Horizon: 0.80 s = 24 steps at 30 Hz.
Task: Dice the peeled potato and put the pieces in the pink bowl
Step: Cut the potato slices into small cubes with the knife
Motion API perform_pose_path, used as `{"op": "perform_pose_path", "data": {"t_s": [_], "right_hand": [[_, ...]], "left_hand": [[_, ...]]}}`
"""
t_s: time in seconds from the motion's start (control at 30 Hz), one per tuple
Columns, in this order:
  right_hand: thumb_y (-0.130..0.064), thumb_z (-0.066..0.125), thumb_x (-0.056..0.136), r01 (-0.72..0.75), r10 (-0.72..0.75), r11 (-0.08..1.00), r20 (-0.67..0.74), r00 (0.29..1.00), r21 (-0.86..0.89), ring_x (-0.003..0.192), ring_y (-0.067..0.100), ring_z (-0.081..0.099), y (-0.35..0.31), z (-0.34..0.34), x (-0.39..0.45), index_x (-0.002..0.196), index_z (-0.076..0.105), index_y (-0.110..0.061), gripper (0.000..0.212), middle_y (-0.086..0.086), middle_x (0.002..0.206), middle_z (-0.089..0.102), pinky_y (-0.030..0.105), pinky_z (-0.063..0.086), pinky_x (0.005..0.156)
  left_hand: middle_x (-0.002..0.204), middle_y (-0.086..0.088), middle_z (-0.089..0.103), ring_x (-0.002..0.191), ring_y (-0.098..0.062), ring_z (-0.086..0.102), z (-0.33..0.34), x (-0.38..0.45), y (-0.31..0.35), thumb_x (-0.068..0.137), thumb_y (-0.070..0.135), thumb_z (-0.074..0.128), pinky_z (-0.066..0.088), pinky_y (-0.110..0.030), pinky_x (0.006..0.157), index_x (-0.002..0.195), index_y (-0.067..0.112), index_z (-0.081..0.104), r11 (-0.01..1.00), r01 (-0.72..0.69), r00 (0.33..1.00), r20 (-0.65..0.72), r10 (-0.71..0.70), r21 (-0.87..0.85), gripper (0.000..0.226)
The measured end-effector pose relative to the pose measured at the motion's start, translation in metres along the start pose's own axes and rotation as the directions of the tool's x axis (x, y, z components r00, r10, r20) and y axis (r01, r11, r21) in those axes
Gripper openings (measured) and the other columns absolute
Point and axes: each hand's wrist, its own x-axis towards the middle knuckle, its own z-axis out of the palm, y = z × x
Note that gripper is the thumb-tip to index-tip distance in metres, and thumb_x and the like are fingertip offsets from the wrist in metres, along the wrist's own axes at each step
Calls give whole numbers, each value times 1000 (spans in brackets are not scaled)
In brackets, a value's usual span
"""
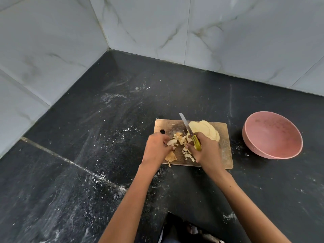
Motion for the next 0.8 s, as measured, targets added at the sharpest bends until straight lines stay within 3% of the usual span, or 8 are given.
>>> {"op": "perform_pose_path", "data": {"t_s": [0.07, 0.2, 0.27, 0.33, 0.47, 0.6, 0.67, 0.8], "right_hand": [[-24, 70, 86, 28, -28, 1000, -7, 1000, -5, 79, 20, 62, -3, 2, -2, 110, 60, -14, 28, 1, 90, 70, 32, 48, 68], [-22, 69, 86, 74, -74, 997, -3, 997, -1, 85, 21, 63, -6, 5, 2, 109, 60, -13, 27, 2, 94, 70, 35, 49, 72], [-24, 70, 85, 73, -73, 997, 26, 997, 1, 88, 21, 62, -7, 5, 7, 111, 60, -14, 30, 1, 98, 69, 32, 48, 72], [-26, 74, 81, 64, -65, 998, 83, 994, 15, 84, 18, 61, -8, 4, 10, 106, 61, -16, 30, -3, 92, 68, 25, 44, 67], [-25, 77, 79, 53, -67, 994, 135, 989, 99, 70, 3, 56, -7, 1, 13, 87, 64, -22, 16, -11, 76, 63, 11, 37, 58], [-22, 74, 83, -139, 63, 931, 226, 972, 339, 44, 1, 50, -7, -6, 13, 78, 65, -20, 10, -11, 57, 60, 12, 37, 43], [-20, 71, 85, -264, 123, 830, 301, 946, 491, 41, 6, 45, -11, -12, 10, 82, 66, -15, 8, -6, 55, 60, 18, 36, 38], [-15, 68, 87, -409, 139, 694, 448, 883, 592, 42, 6, 43, -13, -24, 9, 88, 69, -9, 6, -3, 59, 61, 15, 33, 36]], "left_hand": [[95, -4, 71, 79, -10, 60, 1, 5, 1, 78, 19, 80, 48, -20, 77, 108, 14, 73, 1000, -20, 999, 34, 19, 13, 32], [106, -3, 64, 100, -20, 58, 3, 11, 4, 85, 20, 72, 47, -33, 87, 103, 14, 71, 978, -128, 989, 94, 114, 165, 19], [102, -4, 66, 96, -20, 59, 5, 9, 3, 86, 18, 69, 47, -33, 83, 100, 12, 71, 972, -170, 985, 67, 161, 159, 15], [92, -3, 69, 85, -17, 61, 7, 3, 3, 83, 14, 72, 49, -31, 79, 93, 11, 74, 980, -188, 982, -2, 189, 60, 11], [81, 3, 72, 69, 2, 58, 3, -6, 3, 80, 14, 77, 42, -8, 66, 91, 13, 78, 971, -155, 988, -36, 151, -181, 11], [81, 14, 72, 77, 6, 62, -2, -12, 2, 85, 14, 72, 50, -15, 74, 95, 21, 77, 894, -94, 988, 69, 137, -438, 13], [82, 7, 74, 75, -4, 63, -5, -14, 4, 90, 14, 66, 51, -24, 70, 97, 21, 76, 830, -19, 986, 129, 110, -557, 14], [74, 6, 66, 69, -4, 57, -14, -15, 8, 96, 11, 57, 46, -18, 62, 97, 14, 74, 724, 114, 937, 316, 149, -680, 17]]}}
